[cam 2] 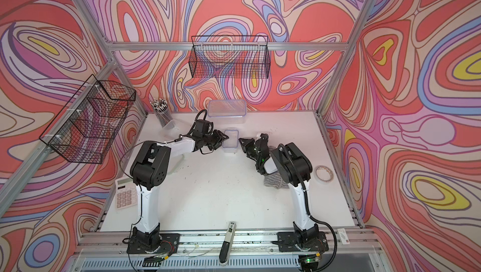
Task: Wipe the insides of the lunch boxes
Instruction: Open the fastener of the lunch box, then open the lid of the lunch box.
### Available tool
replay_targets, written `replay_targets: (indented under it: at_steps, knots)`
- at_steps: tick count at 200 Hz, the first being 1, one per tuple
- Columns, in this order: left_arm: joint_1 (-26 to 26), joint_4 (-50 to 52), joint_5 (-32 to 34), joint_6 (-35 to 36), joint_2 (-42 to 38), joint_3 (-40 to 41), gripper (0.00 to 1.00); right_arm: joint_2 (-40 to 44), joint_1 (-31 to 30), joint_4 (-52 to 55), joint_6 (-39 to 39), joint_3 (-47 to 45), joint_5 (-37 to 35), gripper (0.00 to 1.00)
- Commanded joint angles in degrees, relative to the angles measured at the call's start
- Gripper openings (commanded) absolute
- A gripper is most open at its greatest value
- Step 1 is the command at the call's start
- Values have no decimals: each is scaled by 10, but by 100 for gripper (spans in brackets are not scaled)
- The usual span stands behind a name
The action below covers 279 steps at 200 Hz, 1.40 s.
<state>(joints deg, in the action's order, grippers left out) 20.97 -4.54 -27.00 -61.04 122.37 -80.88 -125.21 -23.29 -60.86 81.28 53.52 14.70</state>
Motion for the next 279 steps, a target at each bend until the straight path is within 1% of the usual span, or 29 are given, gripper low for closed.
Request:
replay_targets:
  at_steps: [1,23,47,71,86,100,123,143,178,189,203,231,235,246,259,279]
  knots:
    - [0,28,-2,11,16,-13,51,5,-26,43,-3,-12,11,17]
    - [-2,30,-3,13,14,-12,51,3,-29,41,-2,-13,8,25]
    - [-4,30,-2,15,12,-10,52,8,-30,44,-3,-14,4,36]
    - [-10,29,-4,15,9,-11,57,21,-29,59,-12,-16,4,47]
    - [-14,28,-8,15,8,-14,60,32,-30,73,-18,-18,3,58]
    - [-18,28,-10,15,4,-16,63,44,-29,82,-24,-24,-1,63]
    - [-24,29,-10,18,-4,-19,65,63,-28,98,-34,-32,-5,71]
    - [-28,31,-10,22,-8,-20,66,80,-27,121,-48,-31,-7,74]
    - [-31,31,-14,24,-11,-19,66,117,-25,188,-77,-31,-15,75]
    - [-34,28,-15,20,-16,-14,67,135,-23,229,-97,-30,-22,75]
    - [-36,9,-15,11,-29,4,67,168,-21,312,-139,-21,-39,74]
    - [-44,-32,-16,-19,-58,41,66,233,-23,548,-279,41,-109,65]
    - [-44,-39,-14,-26,-62,46,66,252,-22,577,-298,53,-121,63]
    - [-46,-65,-8,-47,-74,67,66,267,-22,639,-341,80,-146,57]
    - [-45,-107,4,-75,-87,95,66,272,-22,688,-390,117,-149,51]
    - [-46,-183,21,-129,-97,140,66,247,-25,750,-454,191,-117,40]
